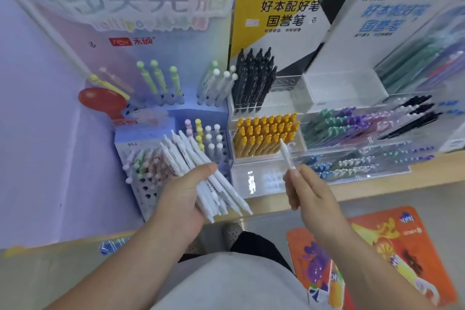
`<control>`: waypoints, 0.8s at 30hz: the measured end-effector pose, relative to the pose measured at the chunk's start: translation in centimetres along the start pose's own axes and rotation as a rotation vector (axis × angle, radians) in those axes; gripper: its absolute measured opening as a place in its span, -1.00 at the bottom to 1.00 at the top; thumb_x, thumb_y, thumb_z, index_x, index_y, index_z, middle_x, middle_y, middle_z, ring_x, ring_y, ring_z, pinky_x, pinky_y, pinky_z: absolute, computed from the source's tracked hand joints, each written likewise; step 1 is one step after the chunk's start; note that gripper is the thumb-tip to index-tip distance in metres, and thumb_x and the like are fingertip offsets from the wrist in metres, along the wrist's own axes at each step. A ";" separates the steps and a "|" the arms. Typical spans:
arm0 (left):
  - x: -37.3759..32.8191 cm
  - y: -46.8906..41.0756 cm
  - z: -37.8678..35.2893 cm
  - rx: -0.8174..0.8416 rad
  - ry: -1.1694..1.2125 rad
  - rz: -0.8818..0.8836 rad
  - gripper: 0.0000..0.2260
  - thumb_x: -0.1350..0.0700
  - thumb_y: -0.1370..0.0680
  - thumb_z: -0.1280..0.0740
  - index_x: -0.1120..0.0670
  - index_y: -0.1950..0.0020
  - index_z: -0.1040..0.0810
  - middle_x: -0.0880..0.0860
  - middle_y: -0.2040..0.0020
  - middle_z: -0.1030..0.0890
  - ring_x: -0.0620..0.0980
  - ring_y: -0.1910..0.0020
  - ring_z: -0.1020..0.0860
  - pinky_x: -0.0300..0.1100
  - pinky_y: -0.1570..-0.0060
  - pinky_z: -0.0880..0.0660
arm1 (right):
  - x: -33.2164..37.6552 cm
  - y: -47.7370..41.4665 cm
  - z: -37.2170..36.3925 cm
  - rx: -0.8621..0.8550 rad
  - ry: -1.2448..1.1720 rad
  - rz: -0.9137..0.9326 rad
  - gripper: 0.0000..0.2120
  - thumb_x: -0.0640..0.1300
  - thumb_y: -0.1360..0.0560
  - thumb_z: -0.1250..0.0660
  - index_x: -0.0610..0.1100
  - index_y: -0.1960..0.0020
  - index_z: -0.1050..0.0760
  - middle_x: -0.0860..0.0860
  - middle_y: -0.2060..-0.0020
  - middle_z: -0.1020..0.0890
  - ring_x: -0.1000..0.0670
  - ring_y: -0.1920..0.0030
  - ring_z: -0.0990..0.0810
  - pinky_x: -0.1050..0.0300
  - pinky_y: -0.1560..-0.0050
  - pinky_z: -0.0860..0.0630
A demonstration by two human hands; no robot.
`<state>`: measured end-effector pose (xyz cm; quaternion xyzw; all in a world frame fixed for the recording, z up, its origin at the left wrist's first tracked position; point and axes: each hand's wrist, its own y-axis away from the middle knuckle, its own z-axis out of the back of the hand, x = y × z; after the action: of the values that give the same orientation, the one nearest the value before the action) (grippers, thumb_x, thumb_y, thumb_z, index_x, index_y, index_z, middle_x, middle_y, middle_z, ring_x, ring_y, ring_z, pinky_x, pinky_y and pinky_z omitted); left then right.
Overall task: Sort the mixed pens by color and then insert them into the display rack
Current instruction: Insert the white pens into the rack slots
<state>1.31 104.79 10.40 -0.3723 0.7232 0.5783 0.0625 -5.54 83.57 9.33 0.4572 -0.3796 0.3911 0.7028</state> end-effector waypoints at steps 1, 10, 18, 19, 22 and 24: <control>0.0 0.1 -0.1 0.009 0.003 0.002 -0.74 0.22 -0.37 -0.52 0.19 -0.04 -0.67 0.09 0.19 -0.73 0.19 0.02 -0.65 0.01 0.16 -0.62 | -0.2 -0.1 -0.1 0.002 0.078 0.046 -0.73 -0.04 -0.66 -0.16 -0.05 0.14 -0.54 0.16 0.32 -0.50 0.12 0.28 -0.45 0.28 0.19 -0.37; 1.2 1.2 -0.6 -0.037 -0.001 -0.149 -0.45 0.19 -0.22 -0.51 0.22 -0.21 -0.62 0.18 -0.08 -0.69 0.16 -0.07 -0.67 0.00 0.01 -0.59 | -1.1 -4.3 -0.6 0.193 0.238 0.208 -0.86 -0.06 -0.52 -0.44 -0.11 0.13 -0.57 -0.10 0.36 -0.55 -0.09 0.32 -0.53 -0.02 0.24 -0.48; 3.2 2.3 1.0 -0.102 0.023 -0.226 -0.58 0.20 -0.23 -0.48 0.14 -0.09 -0.59 0.08 0.20 -0.66 0.02 0.21 -0.68 -0.14 0.33 -0.59 | -4.6 -7.3 -2.5 0.142 0.347 0.426 -0.92 -0.17 -0.44 -0.52 -0.07 0.09 -0.65 0.09 0.13 -0.63 0.16 0.19 -0.60 0.33 0.15 -0.49; 3.4 2.3 1.2 -0.113 0.026 -0.229 -0.57 0.20 -0.23 -0.48 0.14 -0.09 -0.59 0.08 0.19 -0.65 0.03 0.18 -0.67 -0.13 0.31 -0.59 | -5.0 -7.6 -2.8 0.130 0.350 0.417 -0.93 -0.17 -0.44 -0.53 -0.07 0.10 -0.67 0.08 0.10 -0.63 0.15 0.20 -0.59 0.30 0.15 -0.49; 3.7 2.5 1.5 -0.145 0.066 -0.217 -0.49 0.20 -0.21 -0.49 0.19 -0.16 -0.60 0.13 0.10 -0.65 0.07 0.12 -0.65 -0.12 0.29 -0.59 | -5.7 -8.3 -3.4 0.101 0.368 0.381 -0.93 -0.13 -0.45 -0.53 -0.04 0.09 -0.67 0.06 0.12 -0.64 0.06 0.20 -0.60 0.25 0.18 -0.45; 4.0 2.6 1.6 -0.154 0.086 -0.205 -0.42 0.18 -0.21 -0.49 0.25 -0.23 -0.58 0.16 0.02 -0.64 0.07 0.09 -0.65 -0.13 0.27 -0.60 | -5.9 -8.7 -3.7 0.033 0.445 0.437 -0.87 -0.10 -0.44 -0.54 -0.10 0.04 -0.67 0.00 0.21 -0.65 0.01 0.24 -0.58 0.27 0.23 -0.41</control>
<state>-3.67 104.49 9.84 -0.4725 0.6366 0.6063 0.0616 0.52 83.48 -0.03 0.2792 -0.2994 0.6295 0.6604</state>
